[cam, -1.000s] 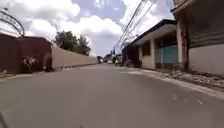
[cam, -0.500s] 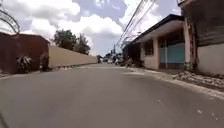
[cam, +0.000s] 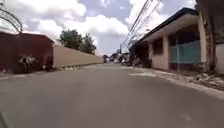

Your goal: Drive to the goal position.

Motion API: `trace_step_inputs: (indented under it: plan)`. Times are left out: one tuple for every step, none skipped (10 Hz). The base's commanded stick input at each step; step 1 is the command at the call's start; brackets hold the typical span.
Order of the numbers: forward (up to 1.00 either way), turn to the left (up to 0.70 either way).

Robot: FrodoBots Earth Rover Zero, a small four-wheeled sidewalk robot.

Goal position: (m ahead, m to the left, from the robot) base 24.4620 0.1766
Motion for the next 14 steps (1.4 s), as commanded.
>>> trace_step_inputs:
  plan:
    - [1.0,0.0]
    - [1.0,0.0]
    - [1.0,0.0]
    - [1.0,0.0]
    - [1.0,0.0]
    - [1.0,0.0]
    - [1.0,0.0]
    - [1.0,0.0]
    - [1.0,0.0]
    - [1.0,0.0]
    - [1.0,0.0]
    - [1.0,0.0]
    - [1.0,0.0]
    - [1.0,0.0]
